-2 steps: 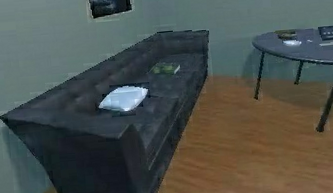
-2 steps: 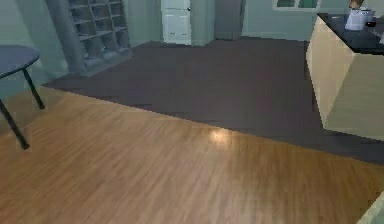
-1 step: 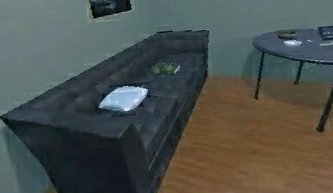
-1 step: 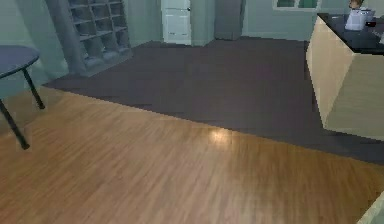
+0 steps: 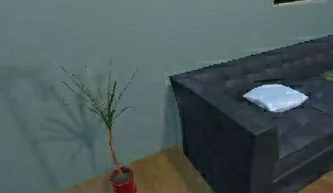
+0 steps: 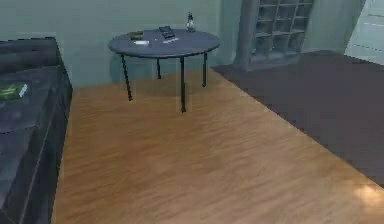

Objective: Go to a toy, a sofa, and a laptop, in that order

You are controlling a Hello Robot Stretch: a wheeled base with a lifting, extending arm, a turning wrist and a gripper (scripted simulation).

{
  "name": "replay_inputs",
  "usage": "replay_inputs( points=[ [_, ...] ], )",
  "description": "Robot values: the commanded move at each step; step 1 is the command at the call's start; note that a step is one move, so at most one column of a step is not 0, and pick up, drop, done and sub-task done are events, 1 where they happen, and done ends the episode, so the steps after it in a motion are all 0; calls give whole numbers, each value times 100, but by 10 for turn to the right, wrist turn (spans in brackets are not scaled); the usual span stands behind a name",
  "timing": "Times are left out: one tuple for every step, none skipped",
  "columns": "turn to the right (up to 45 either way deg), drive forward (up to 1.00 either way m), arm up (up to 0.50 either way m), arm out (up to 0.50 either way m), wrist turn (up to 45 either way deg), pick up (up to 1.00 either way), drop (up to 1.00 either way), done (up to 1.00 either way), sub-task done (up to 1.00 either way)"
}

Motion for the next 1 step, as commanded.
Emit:
replay_inputs(
  points=[
    [-450, 0, 0, 0, 0, 0, 0, 0, 0]
  ],
)
